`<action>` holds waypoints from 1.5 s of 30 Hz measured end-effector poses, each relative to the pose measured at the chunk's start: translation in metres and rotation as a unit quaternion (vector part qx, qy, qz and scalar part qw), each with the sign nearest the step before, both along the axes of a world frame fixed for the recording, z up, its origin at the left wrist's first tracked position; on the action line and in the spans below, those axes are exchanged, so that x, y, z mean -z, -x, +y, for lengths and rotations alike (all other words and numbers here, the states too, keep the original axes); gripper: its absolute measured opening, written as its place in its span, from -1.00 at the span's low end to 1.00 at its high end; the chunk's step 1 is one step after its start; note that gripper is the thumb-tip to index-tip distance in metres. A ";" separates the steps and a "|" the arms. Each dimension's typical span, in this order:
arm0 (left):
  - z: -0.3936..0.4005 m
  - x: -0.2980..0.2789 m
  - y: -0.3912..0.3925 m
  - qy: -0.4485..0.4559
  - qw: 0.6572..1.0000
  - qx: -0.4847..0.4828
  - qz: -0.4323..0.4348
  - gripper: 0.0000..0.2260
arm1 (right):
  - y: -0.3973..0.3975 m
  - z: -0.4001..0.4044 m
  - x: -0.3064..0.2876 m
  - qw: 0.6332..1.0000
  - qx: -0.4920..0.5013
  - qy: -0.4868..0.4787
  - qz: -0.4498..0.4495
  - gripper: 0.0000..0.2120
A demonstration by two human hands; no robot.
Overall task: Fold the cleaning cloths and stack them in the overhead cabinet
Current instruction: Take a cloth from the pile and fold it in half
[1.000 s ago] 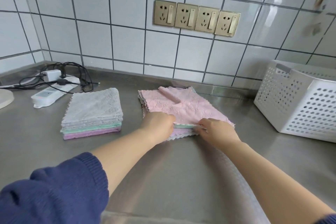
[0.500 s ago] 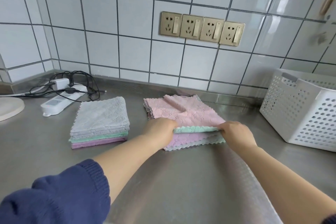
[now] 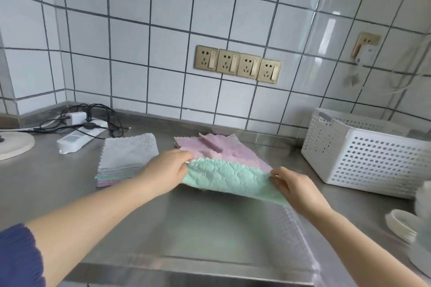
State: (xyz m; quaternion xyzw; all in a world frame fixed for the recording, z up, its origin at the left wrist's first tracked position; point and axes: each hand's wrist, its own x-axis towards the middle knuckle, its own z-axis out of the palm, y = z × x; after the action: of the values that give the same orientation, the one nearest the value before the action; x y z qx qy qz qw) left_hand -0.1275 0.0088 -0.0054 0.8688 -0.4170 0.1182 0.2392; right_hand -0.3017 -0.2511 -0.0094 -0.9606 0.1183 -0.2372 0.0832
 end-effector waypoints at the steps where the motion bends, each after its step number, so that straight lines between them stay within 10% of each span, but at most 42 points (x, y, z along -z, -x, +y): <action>1: 0.007 0.004 0.006 -0.003 1.000 0.009 0.029 -0.74 | 0.008 0.006 0.004 1.000 0.004 -0.018 0.018 -0.83; 7: 0.036 0.027 0.041 -0.044 0.982 0.024 0.180 -0.68 | 0.040 0.035 0.020 0.986 0.018 -0.118 0.116 -0.92; 14: 0.074 0.026 0.053 -0.300 0.932 0.070 0.192 -0.61 | 0.055 0.053 0.013 0.955 -0.011 -0.148 0.255 -0.81; 21: 0.090 0.035 0.037 -0.087 0.970 -0.007 0.228 -0.71 | 0.041 0.045 0.016 0.948 -0.008 -0.237 0.213 -0.88; 25: 0.091 0.042 0.026 0.066 0.913 -0.030 0.401 -0.77 | 0.015 0.042 0.022 0.947 0.032 -0.279 0.157 -0.81; 45: 0.071 0.068 -0.011 0.061 0.958 -0.116 0.254 -0.71 | -0.036 0.029 0.045 0.957 0.141 -0.214 0.134 -0.81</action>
State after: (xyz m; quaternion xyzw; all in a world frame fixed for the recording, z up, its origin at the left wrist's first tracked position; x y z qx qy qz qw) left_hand -0.1165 0.0795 -0.0738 0.8965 -0.2313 -0.0541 0.3740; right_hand -0.2660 -0.2222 -0.0540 -0.9169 0.3108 -0.0845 0.2357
